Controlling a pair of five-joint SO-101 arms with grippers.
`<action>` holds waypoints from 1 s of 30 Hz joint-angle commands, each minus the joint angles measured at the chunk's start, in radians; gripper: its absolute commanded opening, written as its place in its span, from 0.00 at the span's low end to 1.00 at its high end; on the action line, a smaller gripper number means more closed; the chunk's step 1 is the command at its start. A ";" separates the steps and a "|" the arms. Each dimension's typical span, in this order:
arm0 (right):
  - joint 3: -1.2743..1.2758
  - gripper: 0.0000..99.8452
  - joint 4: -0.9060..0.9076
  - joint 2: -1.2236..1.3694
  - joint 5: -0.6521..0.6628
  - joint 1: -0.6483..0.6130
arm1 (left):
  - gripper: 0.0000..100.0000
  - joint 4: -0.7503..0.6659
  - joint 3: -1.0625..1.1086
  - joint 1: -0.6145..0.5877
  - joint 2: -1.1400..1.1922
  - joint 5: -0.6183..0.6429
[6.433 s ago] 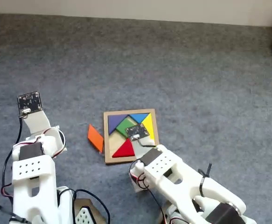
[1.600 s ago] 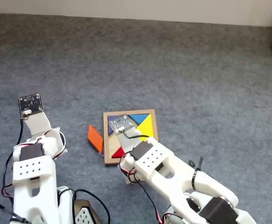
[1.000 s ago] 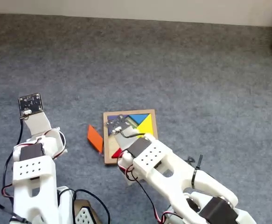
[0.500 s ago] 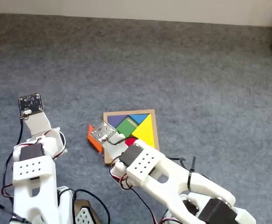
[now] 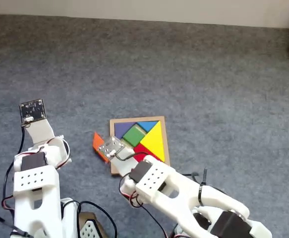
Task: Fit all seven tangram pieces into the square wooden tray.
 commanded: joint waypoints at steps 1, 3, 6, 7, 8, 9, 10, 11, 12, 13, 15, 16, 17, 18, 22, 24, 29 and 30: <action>-0.001 0.33 -0.015 -0.001 -0.008 -0.024 | 0.02 -0.015 -0.007 -0.013 -0.015 -0.008; -0.005 0.33 -0.015 -0.001 -0.008 -0.022 | 0.02 -0.015 -0.007 -0.013 -0.015 -0.008; -0.005 0.33 -0.015 -0.001 -0.008 -0.019 | 0.02 -0.015 -0.007 -0.013 -0.015 -0.008; -0.007 0.33 -0.015 -0.001 -0.008 -0.019 | 0.02 -0.015 -0.007 -0.013 -0.015 -0.008; -0.007 0.33 -0.016 -0.001 -0.008 -0.021 | 0.02 -0.015 -0.007 -0.013 -0.013 -0.008; -0.007 0.33 -0.016 -0.001 -0.008 -0.021 | 0.02 -0.015 -0.007 -0.013 -0.013 -0.008; -0.007 0.33 -0.016 -0.001 -0.008 -0.021 | 0.02 -0.015 -0.007 -0.013 -0.013 -0.008; -0.007 0.33 -0.016 -0.001 -0.008 -0.021 | 0.02 -0.015 -0.007 -0.013 -0.013 -0.008; -0.007 0.33 -0.016 -0.001 -0.008 -0.021 | 0.02 -0.015 -0.007 -0.013 -0.013 -0.008; -0.007 0.33 -0.016 -0.001 -0.009 -0.019 | 0.02 -0.015 -0.007 -0.013 -0.013 -0.008; -0.007 0.33 -0.039 -0.001 -0.035 -0.019 | 0.02 -0.015 -0.007 -0.013 -0.013 -0.008; -0.007 0.33 -0.047 0.001 -0.052 -0.019 | 0.02 -0.015 -0.007 -0.013 -0.013 -0.008; -0.007 0.33 -0.050 0.012 -0.061 -0.019 | 0.02 -0.015 -0.007 -0.013 -0.013 -0.008; -0.018 0.33 -0.050 0.030 -0.063 -0.019 | 0.02 -0.015 -0.007 -0.013 -0.013 -0.008; -0.097 0.33 -0.025 0.153 -0.069 -0.018 | 0.02 -0.015 -0.005 -0.013 -0.013 -0.008; -0.156 0.33 0.018 0.206 -0.071 -0.019 | 0.02 -0.015 -0.005 -0.013 -0.013 -0.008; -0.266 0.33 0.107 0.242 -0.066 -0.024 | 0.02 -0.015 -0.005 -0.013 -0.013 -0.008; -0.277 0.33 0.107 0.243 -0.064 -0.024 | 0.02 -0.015 -0.005 -0.013 -0.013 -0.008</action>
